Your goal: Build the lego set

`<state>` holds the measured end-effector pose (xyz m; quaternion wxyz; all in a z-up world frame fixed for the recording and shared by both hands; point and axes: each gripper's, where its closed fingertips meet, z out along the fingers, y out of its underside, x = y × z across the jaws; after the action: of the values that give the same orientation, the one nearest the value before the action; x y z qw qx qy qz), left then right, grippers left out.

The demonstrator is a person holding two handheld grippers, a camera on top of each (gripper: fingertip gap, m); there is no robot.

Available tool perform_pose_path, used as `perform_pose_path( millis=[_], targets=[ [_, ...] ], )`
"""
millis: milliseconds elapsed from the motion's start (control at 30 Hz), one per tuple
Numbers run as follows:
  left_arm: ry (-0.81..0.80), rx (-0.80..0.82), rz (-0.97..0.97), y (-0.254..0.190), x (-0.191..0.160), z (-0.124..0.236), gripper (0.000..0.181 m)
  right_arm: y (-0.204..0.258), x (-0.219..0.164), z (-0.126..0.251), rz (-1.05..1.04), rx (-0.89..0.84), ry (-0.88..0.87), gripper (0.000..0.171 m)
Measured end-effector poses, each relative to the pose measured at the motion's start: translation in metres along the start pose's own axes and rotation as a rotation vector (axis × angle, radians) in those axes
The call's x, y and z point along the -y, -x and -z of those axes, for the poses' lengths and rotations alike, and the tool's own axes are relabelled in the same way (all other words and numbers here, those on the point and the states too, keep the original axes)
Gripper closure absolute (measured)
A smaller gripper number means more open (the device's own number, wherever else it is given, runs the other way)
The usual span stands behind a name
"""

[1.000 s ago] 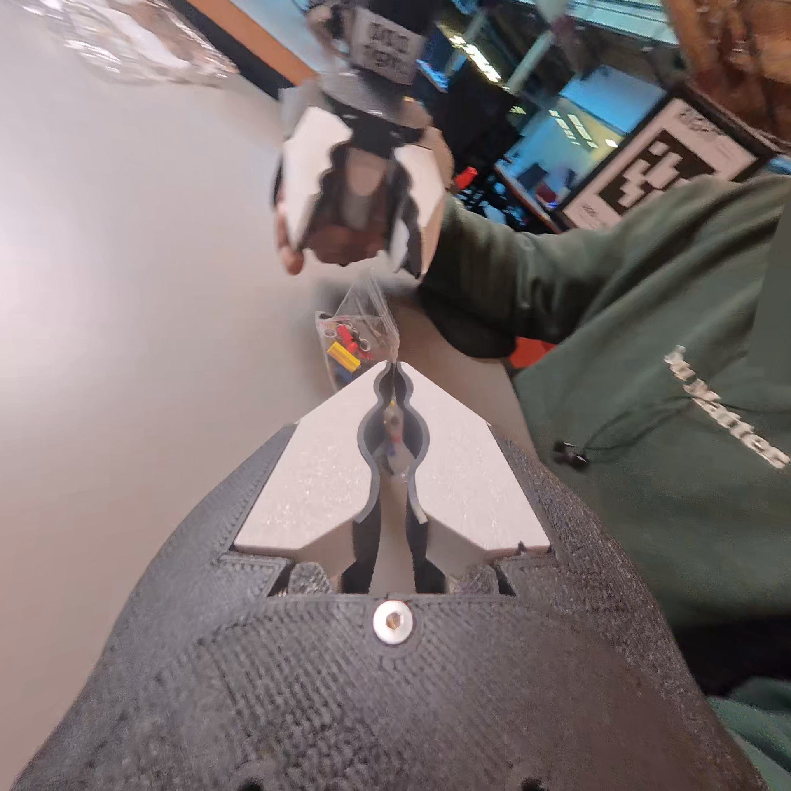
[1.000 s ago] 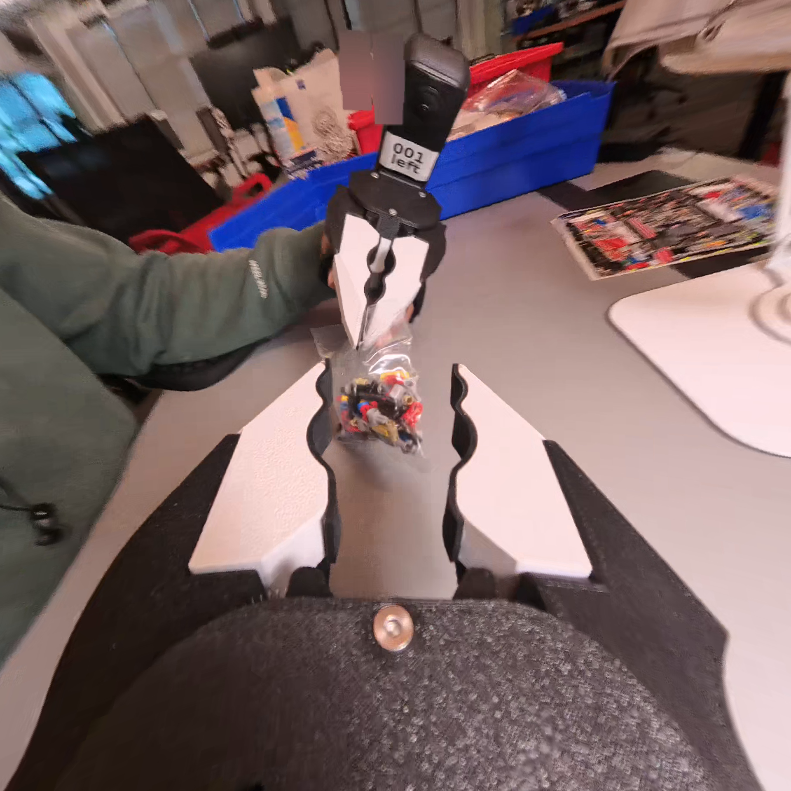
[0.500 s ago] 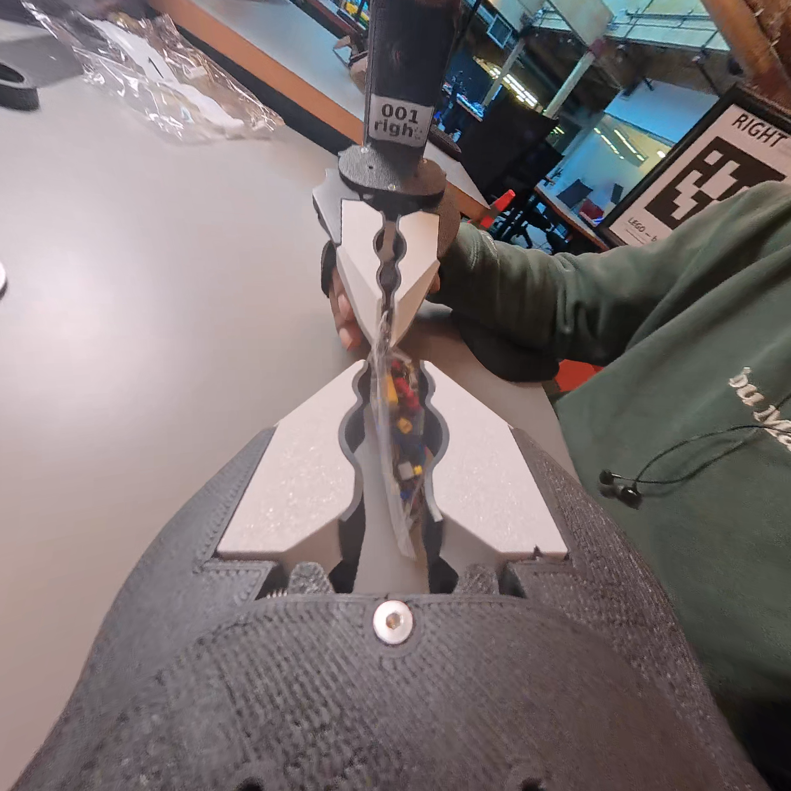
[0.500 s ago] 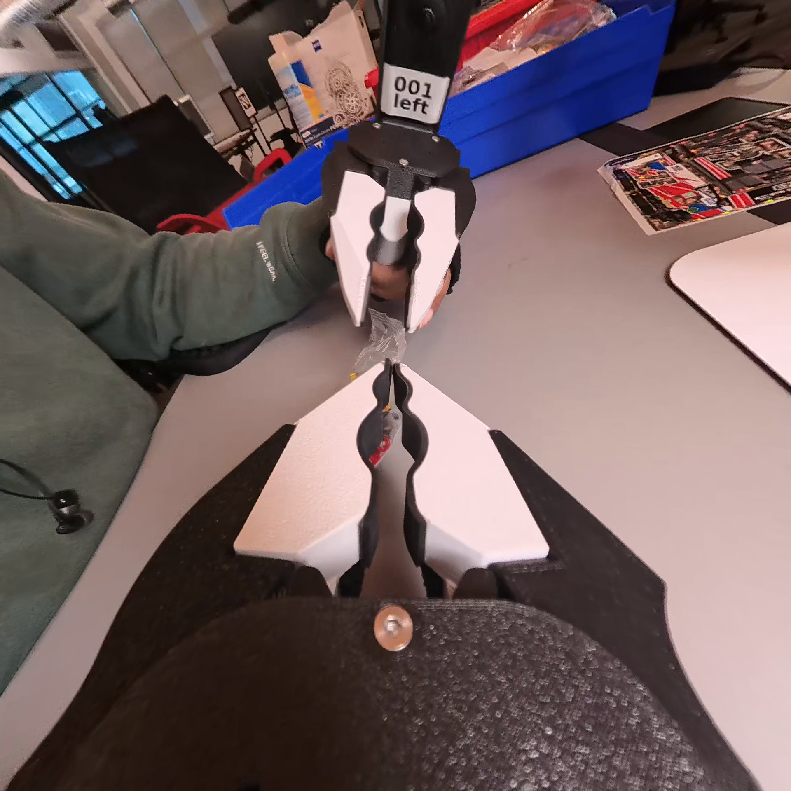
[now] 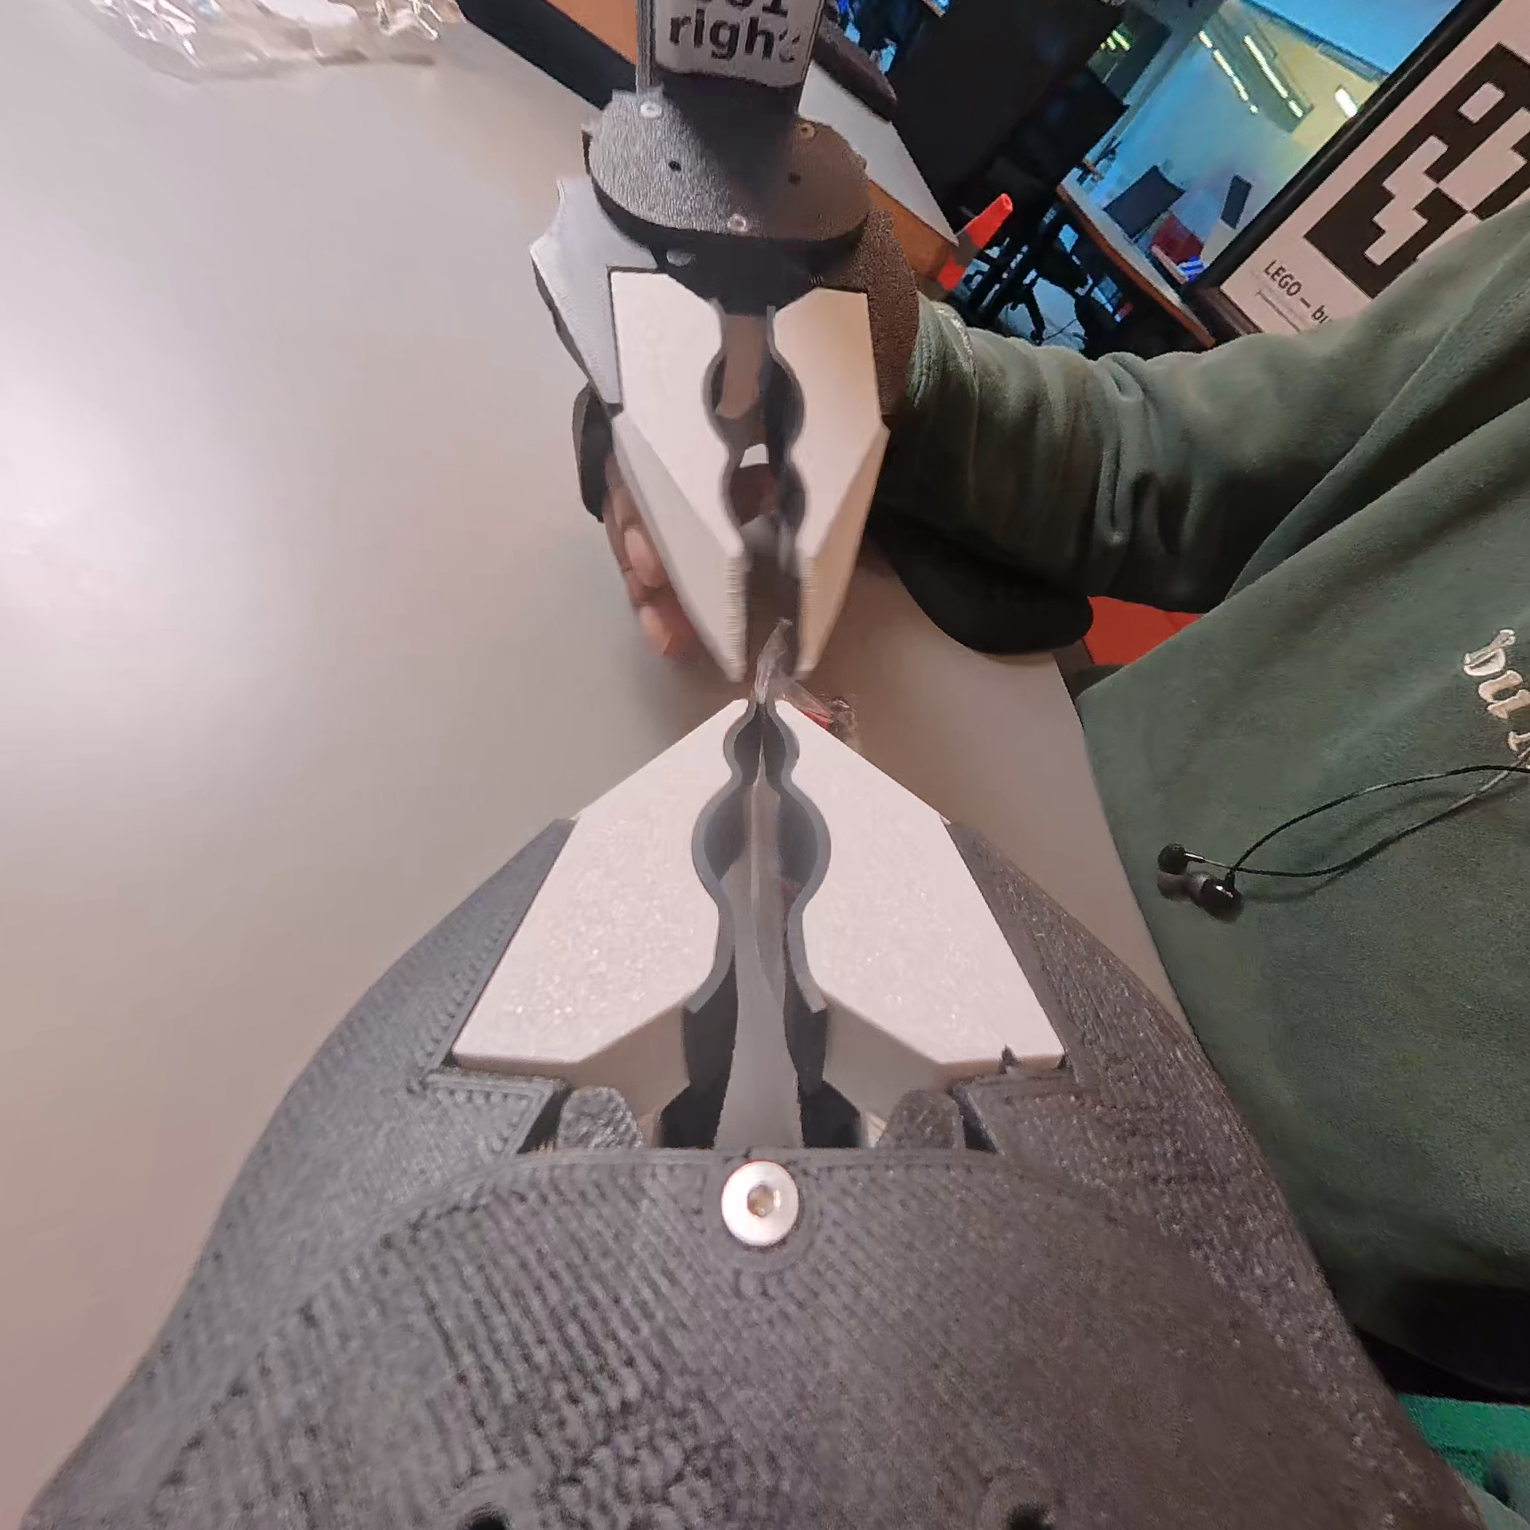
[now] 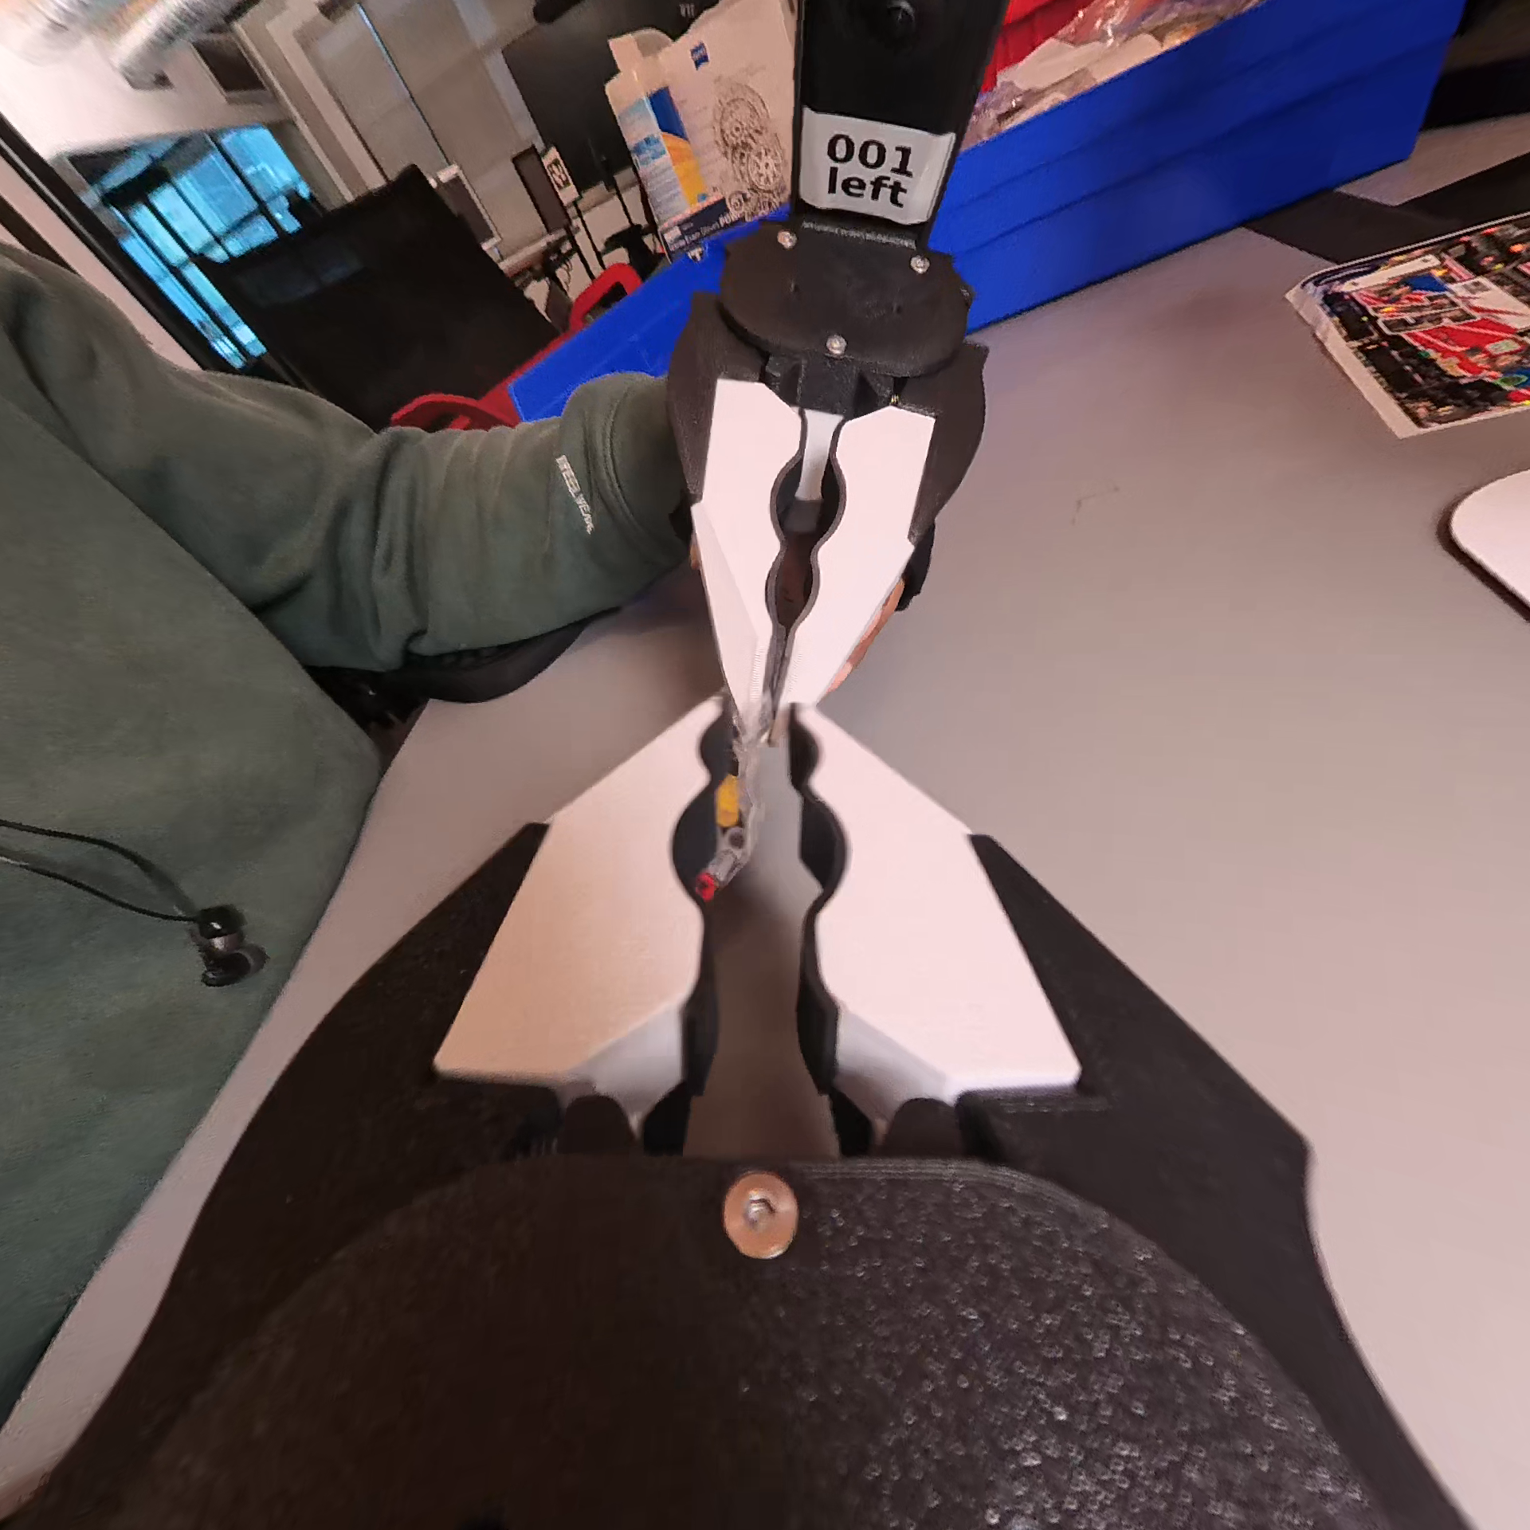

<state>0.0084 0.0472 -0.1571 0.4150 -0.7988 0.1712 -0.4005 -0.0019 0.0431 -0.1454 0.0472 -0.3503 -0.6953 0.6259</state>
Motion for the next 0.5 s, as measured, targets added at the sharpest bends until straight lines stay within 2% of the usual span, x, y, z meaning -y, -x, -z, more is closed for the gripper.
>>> perform_pose_path(
  millis=[33, 500],
  targets=[
    [0.01, -0.003, 0.003, 0.0, -0.002, -0.001, 0.181, -0.001, -0.002, 0.0, 0.023, -0.016, 0.015, 0.171],
    [-0.032, 0.004, 0.075, 0.011, -0.002, -0.002, 0.179, -0.011, -0.009, 0.004, 0.025, -0.051, 0.024, 0.171]
  ],
)
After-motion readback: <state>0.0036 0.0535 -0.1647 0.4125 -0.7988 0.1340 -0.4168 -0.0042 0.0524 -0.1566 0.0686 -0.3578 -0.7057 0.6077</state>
